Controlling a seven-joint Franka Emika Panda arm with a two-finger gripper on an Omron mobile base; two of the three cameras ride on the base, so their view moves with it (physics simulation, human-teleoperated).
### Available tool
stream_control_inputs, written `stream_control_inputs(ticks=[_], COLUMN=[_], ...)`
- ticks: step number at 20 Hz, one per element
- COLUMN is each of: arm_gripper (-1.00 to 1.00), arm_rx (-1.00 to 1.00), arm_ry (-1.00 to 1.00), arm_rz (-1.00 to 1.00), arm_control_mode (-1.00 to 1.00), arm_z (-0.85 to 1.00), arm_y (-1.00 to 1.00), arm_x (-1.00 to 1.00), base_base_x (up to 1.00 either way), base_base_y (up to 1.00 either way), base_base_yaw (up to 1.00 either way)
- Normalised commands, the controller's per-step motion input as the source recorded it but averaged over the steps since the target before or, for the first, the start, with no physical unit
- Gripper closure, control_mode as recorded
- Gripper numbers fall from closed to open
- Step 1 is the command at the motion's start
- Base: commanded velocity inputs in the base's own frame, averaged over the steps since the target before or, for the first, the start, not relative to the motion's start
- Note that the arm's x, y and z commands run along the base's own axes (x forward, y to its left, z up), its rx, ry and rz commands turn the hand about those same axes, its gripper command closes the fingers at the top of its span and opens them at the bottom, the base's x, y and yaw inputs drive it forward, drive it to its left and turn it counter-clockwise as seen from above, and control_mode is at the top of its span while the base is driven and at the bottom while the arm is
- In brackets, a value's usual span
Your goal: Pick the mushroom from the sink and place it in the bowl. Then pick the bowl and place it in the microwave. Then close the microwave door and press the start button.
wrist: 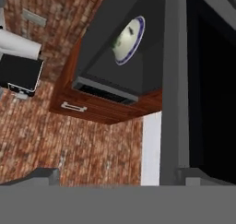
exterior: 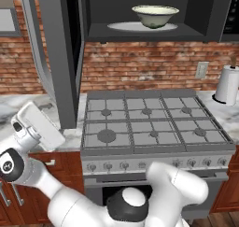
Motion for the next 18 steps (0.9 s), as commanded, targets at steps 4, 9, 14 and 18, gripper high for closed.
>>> stream_control_inputs(ticks=[4,9,14,18], arm_gripper=[-1.0,-1.0,-1.0,-1.0], arm_rx=[0.0,0.01,0.09,0.14], arm_ry=[-0.06,-0.1,-0.11,-0.09], arm_rz=[0.0,0.0,-0.01,0.0], arm_control_mode=[-1.0,-1.0,-1.0,-1.0], arm_z=[0.65,0.57,0.67,0.64], arm_y=[0.25,0.02,-0.44,-0.89], arm_x=[0.0,0.0,0.0,0.0], base_base_x=[0.0,0.0,0.0,0.0], base_base_y=[0.0,0.0,0.0,0.0], base_base_yaw=[0.0,0.0,0.0,0.0])
